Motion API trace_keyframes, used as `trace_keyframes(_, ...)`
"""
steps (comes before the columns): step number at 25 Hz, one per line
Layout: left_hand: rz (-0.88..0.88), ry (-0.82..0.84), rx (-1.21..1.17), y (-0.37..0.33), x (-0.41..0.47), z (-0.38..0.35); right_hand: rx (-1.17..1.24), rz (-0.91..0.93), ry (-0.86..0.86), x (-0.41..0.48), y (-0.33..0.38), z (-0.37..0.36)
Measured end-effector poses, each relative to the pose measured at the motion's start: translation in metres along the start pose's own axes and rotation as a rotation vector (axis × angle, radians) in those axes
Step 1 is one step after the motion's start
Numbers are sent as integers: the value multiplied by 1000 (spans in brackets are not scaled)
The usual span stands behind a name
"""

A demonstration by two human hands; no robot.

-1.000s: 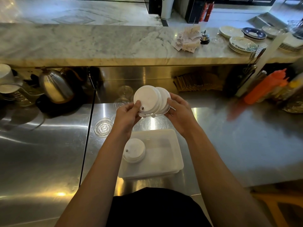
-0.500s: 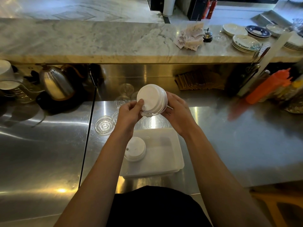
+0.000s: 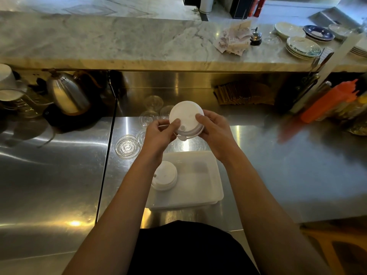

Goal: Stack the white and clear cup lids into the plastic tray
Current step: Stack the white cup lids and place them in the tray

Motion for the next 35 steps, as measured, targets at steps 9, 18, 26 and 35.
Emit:
trace_keyframes(9,175,55,9,54,0,-2,82,-252,-8,-4,-62,16)
trace_keyframes(18,242,-170,123,121,-33,40,-75,-457,55,-19,-140,2)
trace_keyframes(26,149,-282,438,131,-56,50,-258,-449,100,-23,-167,-19)
trace_keyframes(35,258,-319,491,141,-63,50,-456,-311,107,-16,-170,-26)
Point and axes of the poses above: each hand's wrist, its own x-axis towards the middle knuckle, its own z-axis out of the back of the hand, y = z × x, the point moved 9 cm from there along x, towards the middle knuckle, and after that the axes turned 5 degrees about x, right-handed, at the moved point
